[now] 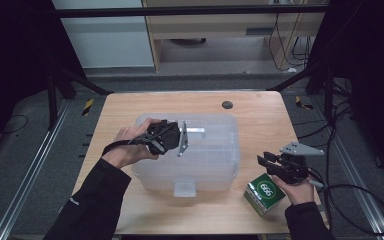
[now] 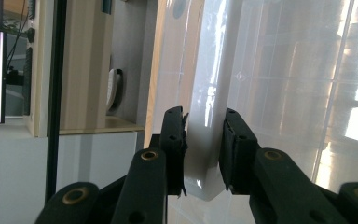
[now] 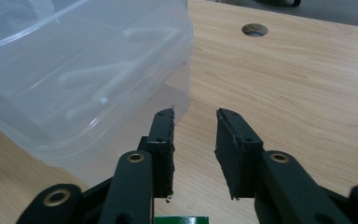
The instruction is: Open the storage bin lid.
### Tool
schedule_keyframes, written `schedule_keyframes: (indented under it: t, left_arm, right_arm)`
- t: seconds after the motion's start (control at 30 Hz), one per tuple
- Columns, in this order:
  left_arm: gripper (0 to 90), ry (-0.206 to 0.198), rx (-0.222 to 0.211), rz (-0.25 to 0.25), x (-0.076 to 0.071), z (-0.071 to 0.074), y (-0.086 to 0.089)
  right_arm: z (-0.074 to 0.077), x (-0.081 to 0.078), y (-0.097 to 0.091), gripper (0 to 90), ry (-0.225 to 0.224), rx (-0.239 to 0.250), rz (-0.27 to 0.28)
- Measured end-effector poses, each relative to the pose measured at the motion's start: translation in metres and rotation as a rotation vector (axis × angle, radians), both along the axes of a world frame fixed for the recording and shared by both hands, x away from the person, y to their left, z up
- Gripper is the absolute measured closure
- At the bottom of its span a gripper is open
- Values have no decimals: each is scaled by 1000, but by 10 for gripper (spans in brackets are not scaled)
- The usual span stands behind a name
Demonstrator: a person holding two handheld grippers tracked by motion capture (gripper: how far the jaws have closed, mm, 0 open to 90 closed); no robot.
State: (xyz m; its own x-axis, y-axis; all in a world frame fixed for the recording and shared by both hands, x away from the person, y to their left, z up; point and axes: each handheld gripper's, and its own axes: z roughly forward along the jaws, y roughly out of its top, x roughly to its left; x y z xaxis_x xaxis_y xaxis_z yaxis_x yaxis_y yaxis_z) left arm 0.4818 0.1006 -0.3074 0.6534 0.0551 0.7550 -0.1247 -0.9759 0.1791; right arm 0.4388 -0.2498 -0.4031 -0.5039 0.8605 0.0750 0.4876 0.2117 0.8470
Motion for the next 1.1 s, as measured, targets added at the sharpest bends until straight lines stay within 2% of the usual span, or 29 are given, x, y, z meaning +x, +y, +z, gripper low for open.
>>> schedule_keyframes:
  t: [0.23,0.4,0.6,1.1]
  left_arm:
    - [725,1,-6,9,1,1,-1]
    - [725,6,-11,8,1,2,0]
    - [723,12,-25,15,3,3,0]
    - [710,-15,-75,56,12,11,0]
  right_arm:
    - [2,-3,0,810,-8,32,18]
    - [5,-6,2,900,-11,37,28]
    - [7,-8,9,900,-1,35,62]
    - [5,-13,21,900,7,16,100]
